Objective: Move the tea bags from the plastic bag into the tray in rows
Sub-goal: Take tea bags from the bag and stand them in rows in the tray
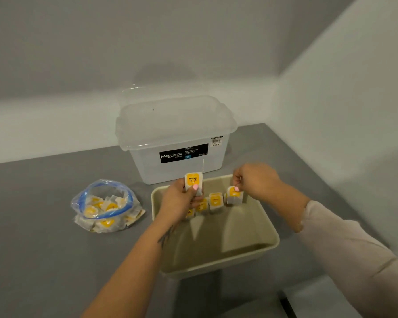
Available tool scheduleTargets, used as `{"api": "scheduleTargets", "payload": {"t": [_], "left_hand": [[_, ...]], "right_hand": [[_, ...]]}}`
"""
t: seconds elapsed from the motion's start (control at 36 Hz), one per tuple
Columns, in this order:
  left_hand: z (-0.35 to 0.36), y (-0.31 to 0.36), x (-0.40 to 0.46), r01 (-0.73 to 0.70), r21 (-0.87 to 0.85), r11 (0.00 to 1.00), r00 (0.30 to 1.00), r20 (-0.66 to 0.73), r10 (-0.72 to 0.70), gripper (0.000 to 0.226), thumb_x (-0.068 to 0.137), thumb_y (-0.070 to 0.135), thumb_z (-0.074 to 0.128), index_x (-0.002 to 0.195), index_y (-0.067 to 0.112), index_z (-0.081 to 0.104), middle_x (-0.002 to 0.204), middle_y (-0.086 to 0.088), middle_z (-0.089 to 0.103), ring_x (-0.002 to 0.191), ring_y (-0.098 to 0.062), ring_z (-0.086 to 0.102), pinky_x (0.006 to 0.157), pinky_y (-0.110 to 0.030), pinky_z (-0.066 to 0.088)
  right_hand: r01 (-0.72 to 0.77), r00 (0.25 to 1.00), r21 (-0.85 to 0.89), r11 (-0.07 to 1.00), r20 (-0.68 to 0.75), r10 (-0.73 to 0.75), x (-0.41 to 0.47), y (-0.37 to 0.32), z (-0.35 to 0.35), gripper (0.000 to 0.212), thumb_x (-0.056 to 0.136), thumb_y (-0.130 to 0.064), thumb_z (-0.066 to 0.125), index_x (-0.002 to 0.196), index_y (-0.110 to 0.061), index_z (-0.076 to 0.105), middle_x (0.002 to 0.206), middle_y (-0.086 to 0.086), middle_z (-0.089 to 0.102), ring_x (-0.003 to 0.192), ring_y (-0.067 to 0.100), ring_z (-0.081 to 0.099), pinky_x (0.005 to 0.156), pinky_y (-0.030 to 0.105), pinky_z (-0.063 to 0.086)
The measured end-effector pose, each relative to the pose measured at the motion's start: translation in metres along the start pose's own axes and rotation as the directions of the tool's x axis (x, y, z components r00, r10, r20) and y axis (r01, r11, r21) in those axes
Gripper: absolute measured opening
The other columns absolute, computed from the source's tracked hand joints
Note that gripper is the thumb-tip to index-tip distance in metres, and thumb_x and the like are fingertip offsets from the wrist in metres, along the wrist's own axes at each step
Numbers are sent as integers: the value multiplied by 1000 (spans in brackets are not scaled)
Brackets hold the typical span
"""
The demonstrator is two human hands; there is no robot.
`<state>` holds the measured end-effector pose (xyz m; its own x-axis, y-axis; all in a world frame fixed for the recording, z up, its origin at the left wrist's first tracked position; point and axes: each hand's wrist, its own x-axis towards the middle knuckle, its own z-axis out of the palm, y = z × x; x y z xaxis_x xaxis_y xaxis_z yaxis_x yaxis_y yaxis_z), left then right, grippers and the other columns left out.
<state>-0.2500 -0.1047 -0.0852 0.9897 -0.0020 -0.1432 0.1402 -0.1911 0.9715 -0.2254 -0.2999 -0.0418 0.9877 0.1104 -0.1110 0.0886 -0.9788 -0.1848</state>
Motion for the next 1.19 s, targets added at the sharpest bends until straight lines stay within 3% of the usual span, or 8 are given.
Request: {"api": "scheduleTargets", "payload": {"t": [0.17,0.25,0.42,0.69,1.06,1.19], "left_hand": [[-2,0,-2,17,19,1000,999,-27,-17,12,96,16,51,106,11,53,105,-14,66,89,-23,68,83,-41,56],[-5,1,-2,27,13,1000,999,-26,-27,14,96,16,50,109,9,53,103,-12,66,86,-21,69,80,-36,57],[-10,1,-2,11,15,1000,1000,-16,-11,11,97,17,49,106,12,50,103,-11,65,83,-15,68,72,-25,58],[-8,1,-3,43,62,997,999,-25,-42,27,96,19,50,122,9,51,106,-6,65,89,-16,69,82,-35,57],[-4,6,-3,34,136,990,999,-12,-33,8,96,23,52,103,20,51,104,-4,67,91,-18,69,87,-43,55],[-3,8,-3,15,133,991,1000,3,-15,6,95,22,53,101,23,53,98,1,67,86,-14,69,83,-37,57]], "right_hand": [[35,998,-236,971,-44,-47,5,1,22,17,82,-19,63,92,-30,71,101,-4,65,100,18,58,79,25,34],[24,999,-295,955,-20,-31,8,1,30,17,85,-23,61,95,-33,70,107,-2,58,107,20,51,89,29,35],[13,1000,-309,951,-1,-14,11,3,38,18,88,-28,58,98,-35,71,107,-1,55,106,21,47,90,29,35],[3,1000,-368,930,-5,-5,12,3,46,19,88,-31,60,103,-33,70,106,0,54,104,21,46,91,31,37],[15,1000,-386,922,-12,-21,13,5,47,22,90,-34,59,110,-32,68,109,2,53,106,22,45,93,31,37],[23,1000,-317,948,-13,-28,11,7,41,24,88,-31,62,111,-37,67,109,1,53,108,21,45,94,31,35]]}}
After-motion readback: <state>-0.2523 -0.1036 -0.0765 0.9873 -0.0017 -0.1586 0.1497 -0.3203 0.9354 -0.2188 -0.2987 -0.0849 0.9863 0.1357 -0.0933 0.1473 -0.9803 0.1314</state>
